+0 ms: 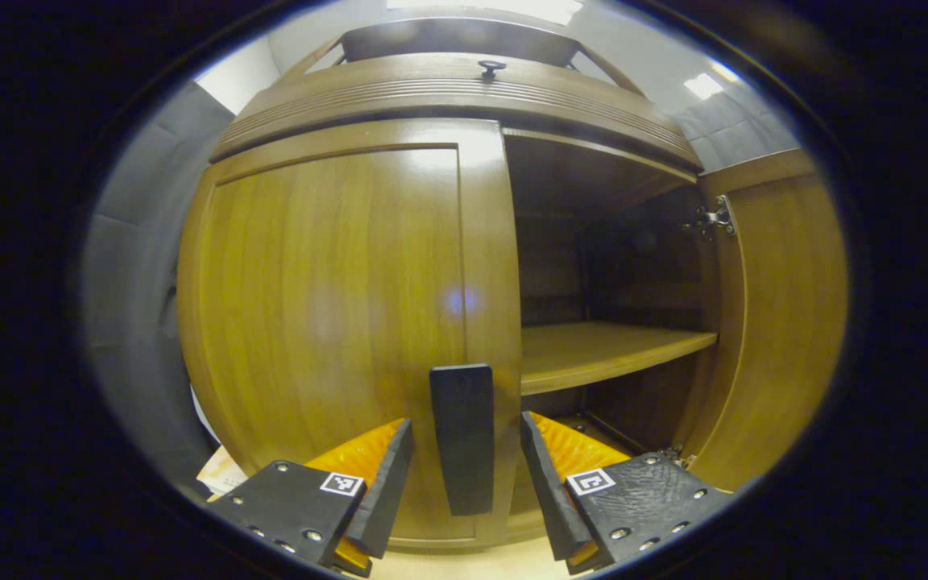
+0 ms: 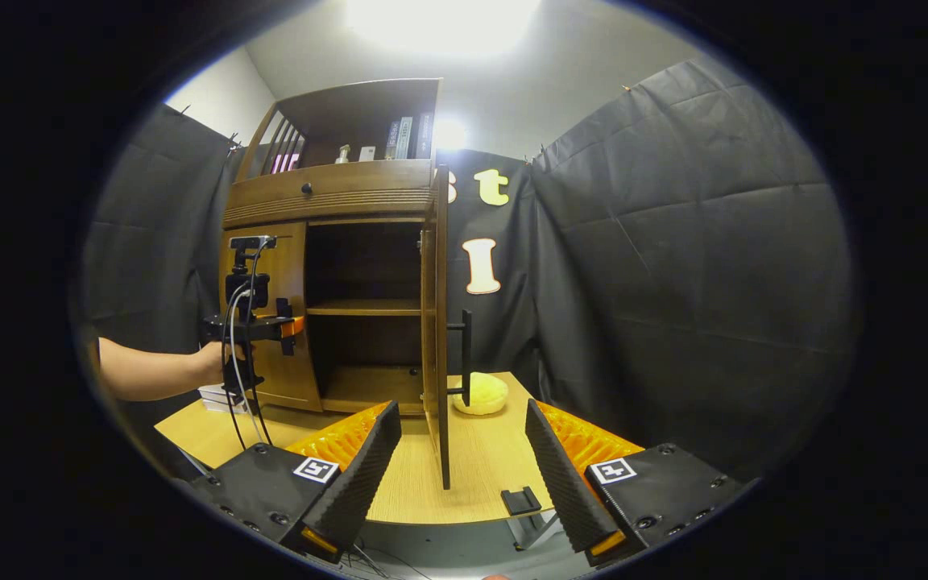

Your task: Open the right door of the double-door shoe cabinet with the right hand, and open the left door with the left hand.

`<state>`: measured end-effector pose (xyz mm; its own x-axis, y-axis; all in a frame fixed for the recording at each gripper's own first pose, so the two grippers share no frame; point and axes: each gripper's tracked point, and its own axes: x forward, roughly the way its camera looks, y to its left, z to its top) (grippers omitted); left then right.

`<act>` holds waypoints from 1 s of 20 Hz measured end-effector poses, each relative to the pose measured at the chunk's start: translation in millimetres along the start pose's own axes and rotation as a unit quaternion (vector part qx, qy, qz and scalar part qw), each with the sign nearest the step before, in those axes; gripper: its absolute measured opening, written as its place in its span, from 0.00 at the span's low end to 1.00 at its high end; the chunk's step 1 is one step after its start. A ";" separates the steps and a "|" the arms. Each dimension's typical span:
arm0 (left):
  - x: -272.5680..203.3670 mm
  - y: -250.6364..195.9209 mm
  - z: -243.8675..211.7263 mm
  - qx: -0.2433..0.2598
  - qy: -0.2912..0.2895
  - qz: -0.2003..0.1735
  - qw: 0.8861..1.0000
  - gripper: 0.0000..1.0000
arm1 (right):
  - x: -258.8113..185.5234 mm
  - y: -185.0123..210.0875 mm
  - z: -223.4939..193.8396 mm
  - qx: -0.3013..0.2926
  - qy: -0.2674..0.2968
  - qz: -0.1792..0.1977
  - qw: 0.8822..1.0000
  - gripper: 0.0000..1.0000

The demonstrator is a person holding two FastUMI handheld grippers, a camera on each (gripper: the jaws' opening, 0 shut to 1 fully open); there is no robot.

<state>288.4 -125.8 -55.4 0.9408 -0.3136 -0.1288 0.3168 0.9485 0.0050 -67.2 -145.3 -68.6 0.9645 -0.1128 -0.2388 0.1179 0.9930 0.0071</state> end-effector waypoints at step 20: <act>-54.6 6.1 -6.9 -0.041 0.025 0.009 0.999 0.16 | 26.7 31.3 10.6 0.004 -0.015 0.055 0.998 0.97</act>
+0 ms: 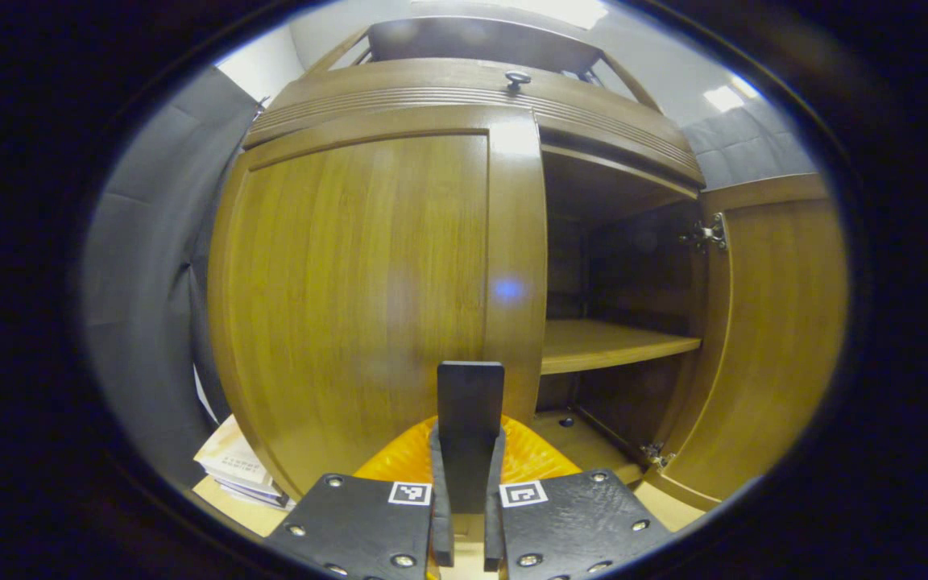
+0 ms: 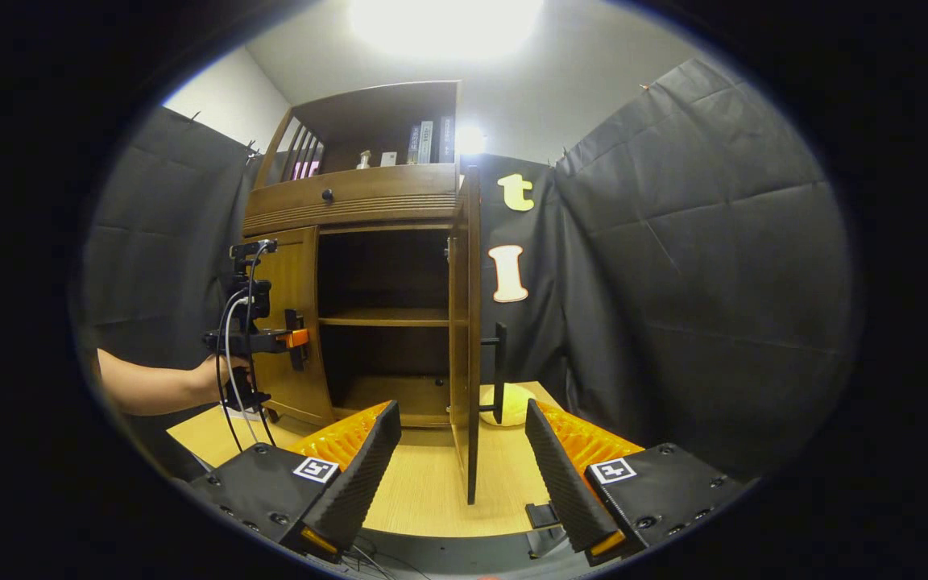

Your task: Open the right door of the double-door shoe cabinet with the right hand, and open the left door with the left hand.

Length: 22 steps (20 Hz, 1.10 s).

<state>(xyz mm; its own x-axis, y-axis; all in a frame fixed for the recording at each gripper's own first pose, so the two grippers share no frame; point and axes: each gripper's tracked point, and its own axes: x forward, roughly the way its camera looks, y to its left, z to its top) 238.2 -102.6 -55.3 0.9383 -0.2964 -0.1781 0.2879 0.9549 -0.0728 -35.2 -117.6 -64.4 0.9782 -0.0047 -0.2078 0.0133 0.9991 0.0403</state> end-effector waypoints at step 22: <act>-101.6 35.6 -3.7 -0.007 -0.001 0.021 1.000 0.17 | 39.6 51.0 4.8 0.005 -0.015 0.081 0.997 0.97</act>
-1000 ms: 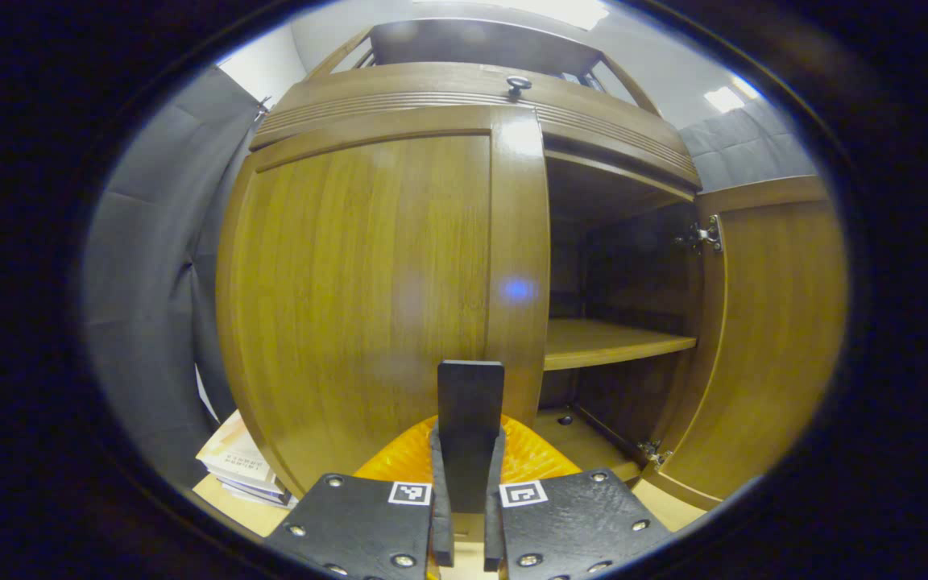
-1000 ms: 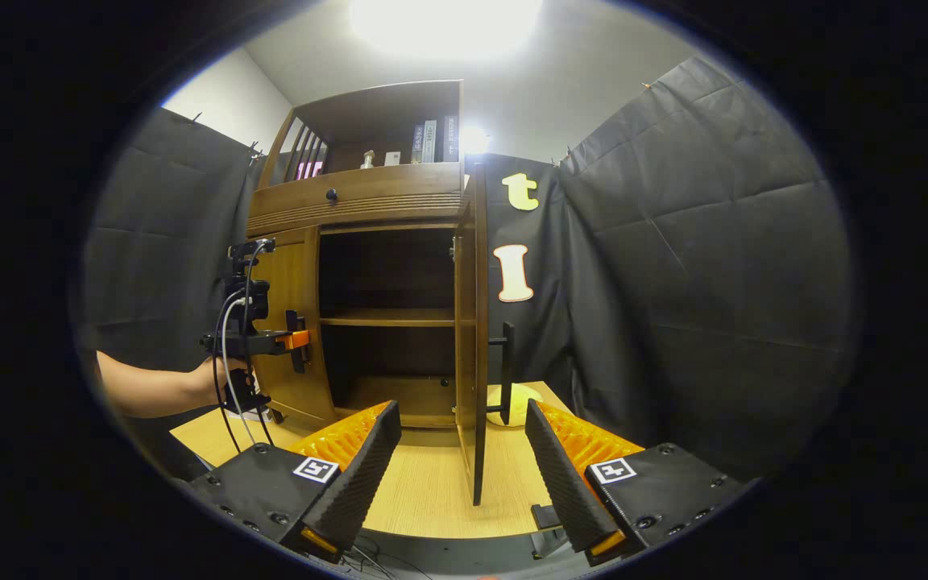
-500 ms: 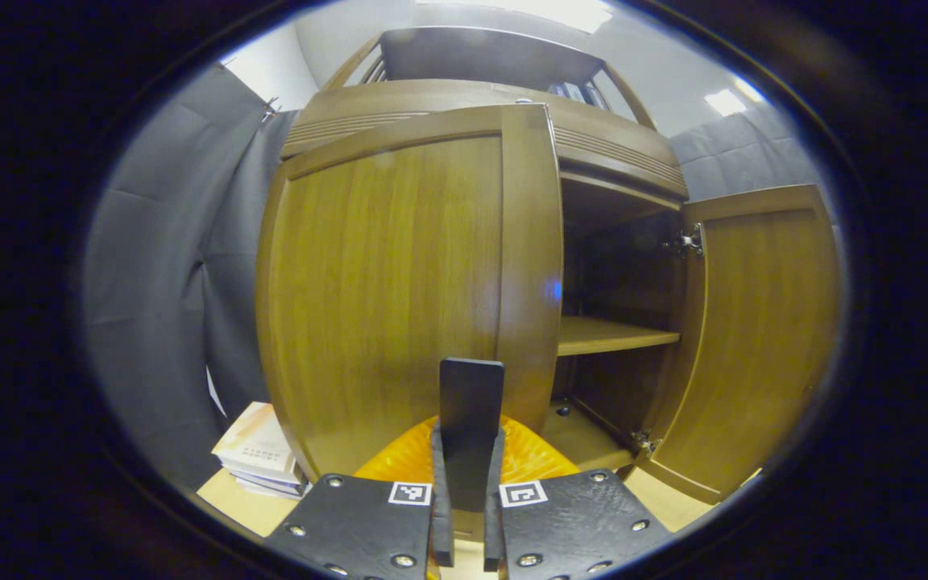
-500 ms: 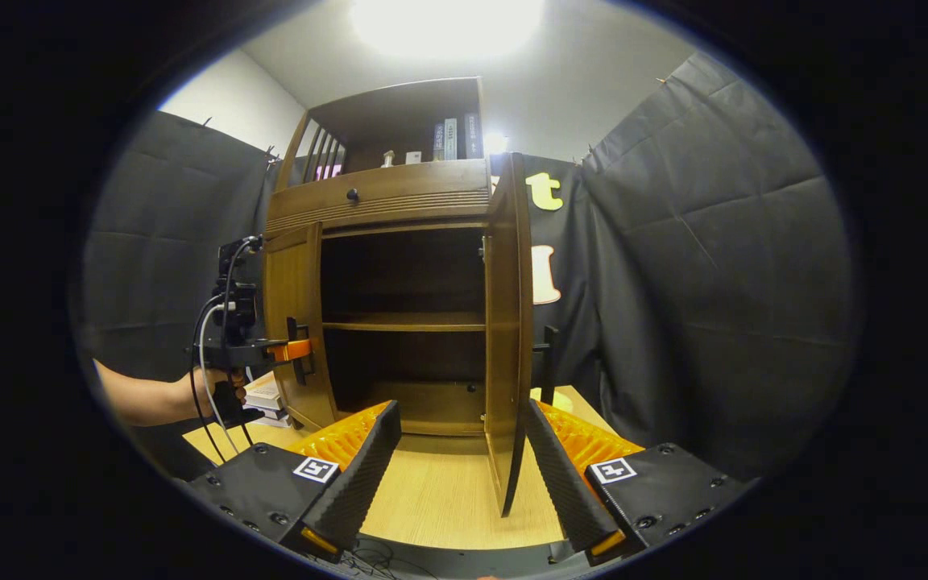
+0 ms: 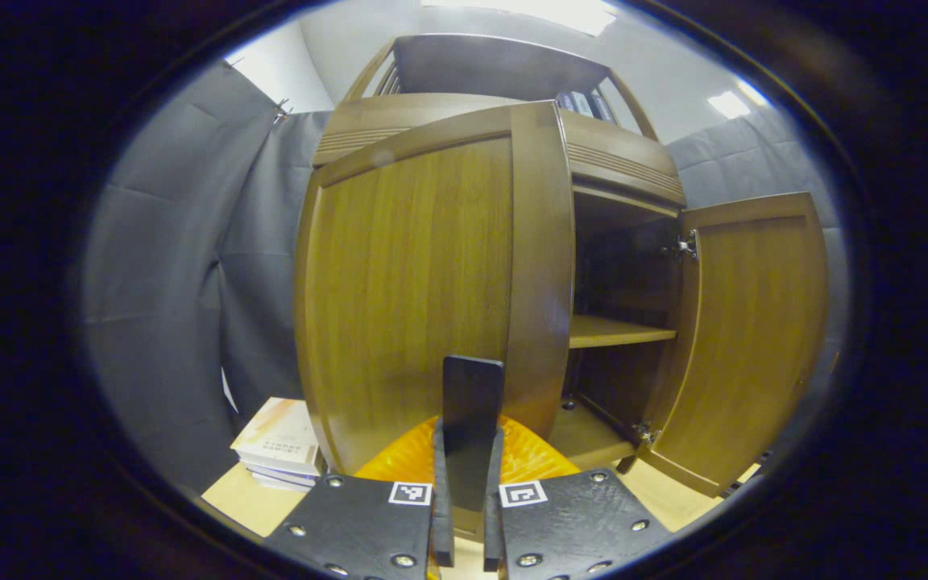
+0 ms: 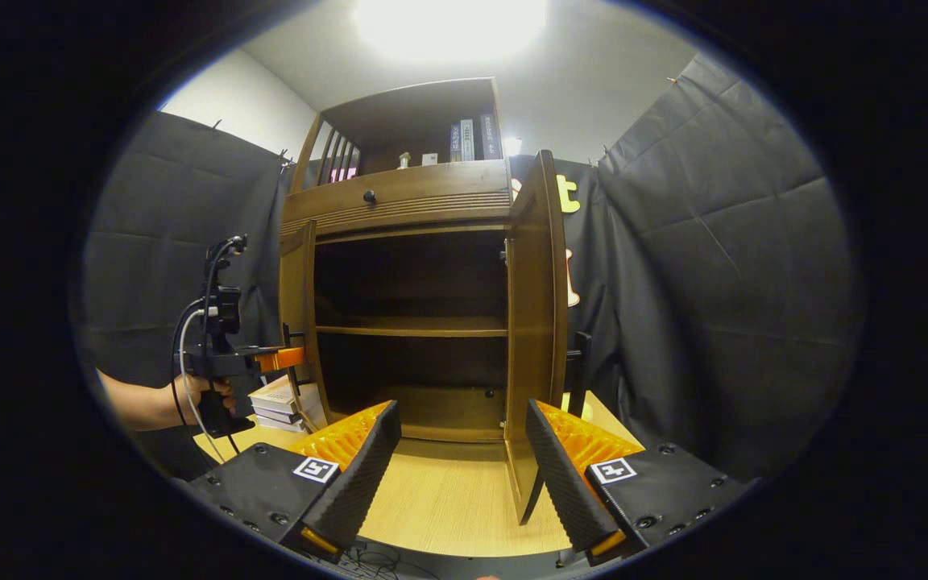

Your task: Open the right door of the double-door shoe cabinet with the right hand, and open the left door with the left hand.

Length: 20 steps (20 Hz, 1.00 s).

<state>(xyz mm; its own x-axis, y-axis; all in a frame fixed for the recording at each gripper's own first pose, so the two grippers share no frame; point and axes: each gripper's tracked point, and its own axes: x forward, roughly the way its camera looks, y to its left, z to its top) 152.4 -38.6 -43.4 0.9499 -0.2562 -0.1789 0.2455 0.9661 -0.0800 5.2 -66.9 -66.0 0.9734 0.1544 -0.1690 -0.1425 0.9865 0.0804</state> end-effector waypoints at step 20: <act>-58.0 57.1 -3.8 -0.005 -0.003 0.018 1.000 0.14 | 22.0 51.2 -3.4 -0.008 0.013 0.052 0.999 0.97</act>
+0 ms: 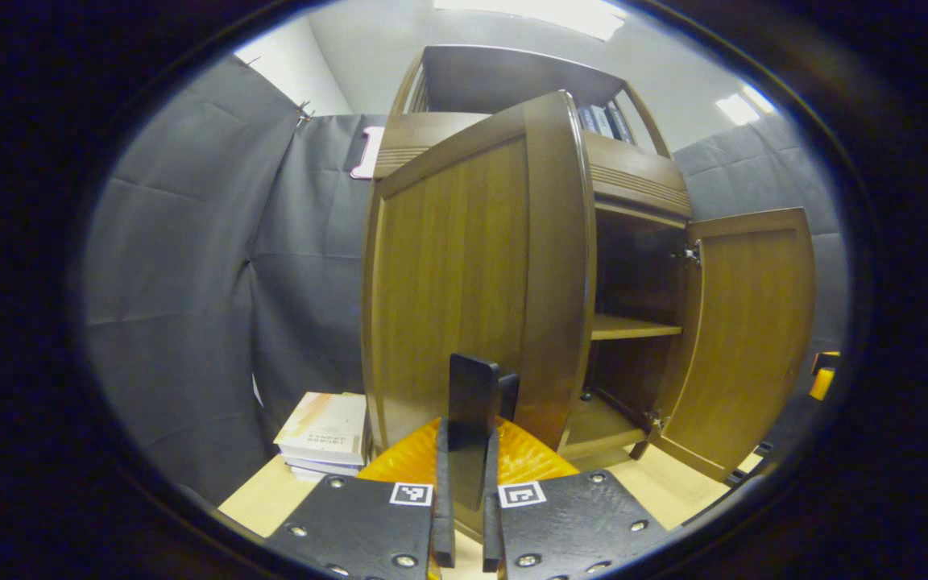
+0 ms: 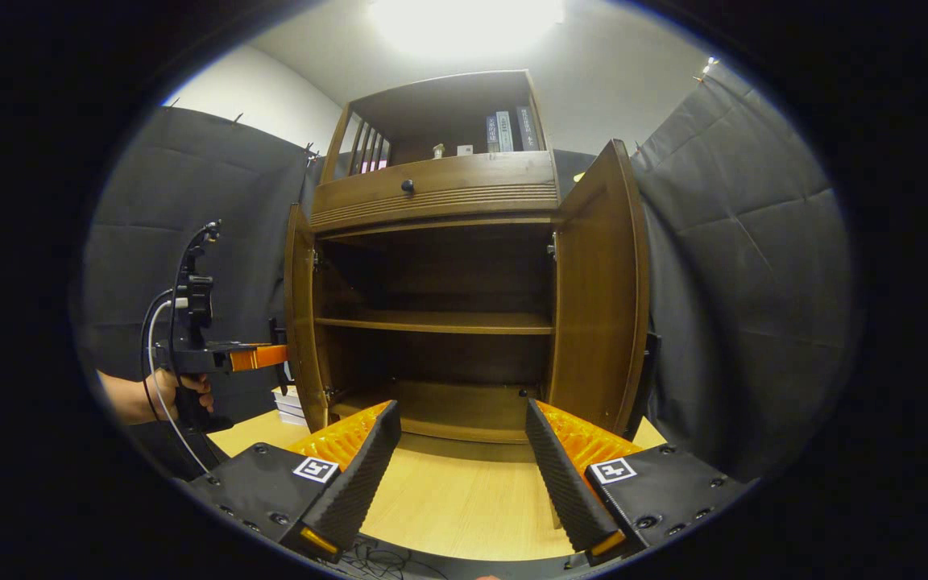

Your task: Open the right door of the double-door shoe cabinet with the right hand, and open the left door with the left hand.

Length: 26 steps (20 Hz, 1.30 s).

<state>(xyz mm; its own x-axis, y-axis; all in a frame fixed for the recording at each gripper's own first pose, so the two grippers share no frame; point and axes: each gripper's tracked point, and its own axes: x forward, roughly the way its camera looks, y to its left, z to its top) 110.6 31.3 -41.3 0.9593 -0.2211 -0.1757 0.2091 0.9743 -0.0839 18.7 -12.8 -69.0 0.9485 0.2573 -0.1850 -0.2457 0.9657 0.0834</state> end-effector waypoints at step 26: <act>-41.4 96.7 -8.5 -0.017 -0.006 0.047 0.999 0.15 | 33.8 85.5 -2.8 -0.011 0.008 0.050 0.999 0.98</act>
<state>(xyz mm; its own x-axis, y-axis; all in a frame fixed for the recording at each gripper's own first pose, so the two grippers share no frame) 89.5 134.3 -50.6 0.9767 -0.1276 -0.1728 0.1111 0.9886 -0.1016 29.2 78.6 -70.9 0.9157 0.3530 -0.1921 -0.3438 0.9356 0.0804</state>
